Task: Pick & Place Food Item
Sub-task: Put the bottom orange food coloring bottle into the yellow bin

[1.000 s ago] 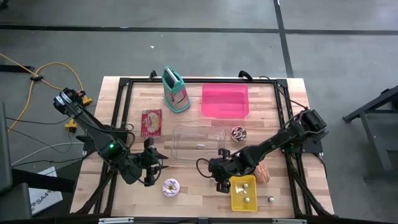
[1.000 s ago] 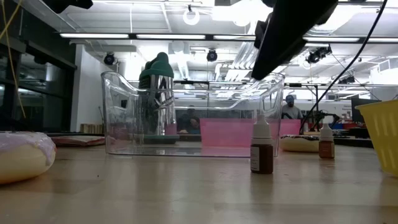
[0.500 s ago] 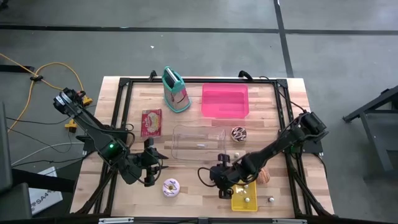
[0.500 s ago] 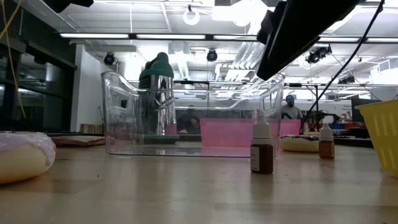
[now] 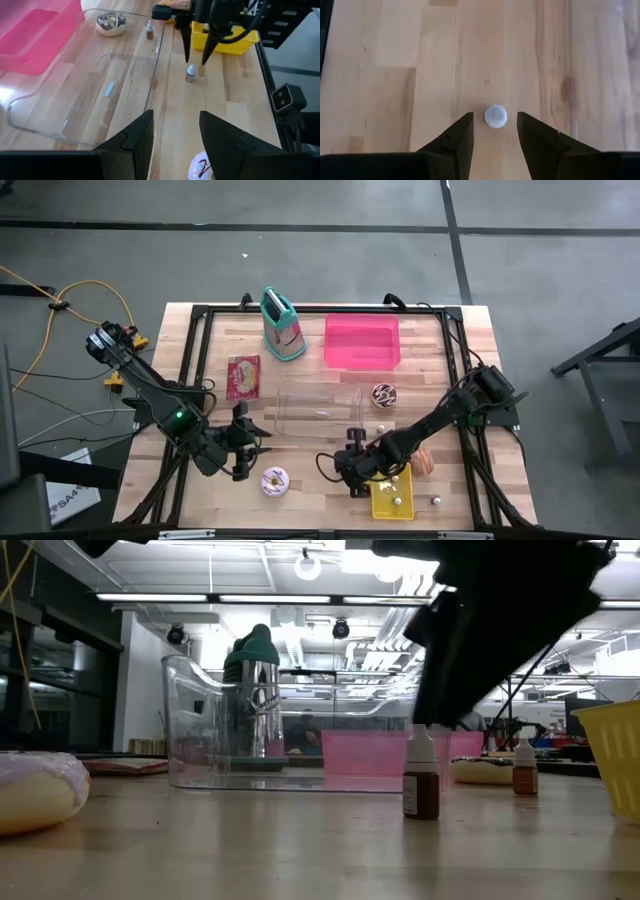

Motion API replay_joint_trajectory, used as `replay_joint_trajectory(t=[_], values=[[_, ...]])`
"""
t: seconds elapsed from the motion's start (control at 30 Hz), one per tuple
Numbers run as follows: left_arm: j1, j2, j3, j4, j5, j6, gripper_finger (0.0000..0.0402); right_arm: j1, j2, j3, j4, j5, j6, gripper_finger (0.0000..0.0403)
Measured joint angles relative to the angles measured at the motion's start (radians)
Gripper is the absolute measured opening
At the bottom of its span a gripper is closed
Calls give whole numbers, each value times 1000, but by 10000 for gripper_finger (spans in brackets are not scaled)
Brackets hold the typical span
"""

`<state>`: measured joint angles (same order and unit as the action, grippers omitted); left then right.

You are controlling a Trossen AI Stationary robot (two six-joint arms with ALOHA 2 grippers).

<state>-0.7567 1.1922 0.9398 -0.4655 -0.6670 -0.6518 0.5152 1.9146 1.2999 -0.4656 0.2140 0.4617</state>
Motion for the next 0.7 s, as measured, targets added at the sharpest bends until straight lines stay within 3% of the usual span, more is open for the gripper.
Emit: replay_joint_trajectory(t=[0.7], values=[[0,0,0,7,0,0,152,2,10,-1,14,22,4,139]])
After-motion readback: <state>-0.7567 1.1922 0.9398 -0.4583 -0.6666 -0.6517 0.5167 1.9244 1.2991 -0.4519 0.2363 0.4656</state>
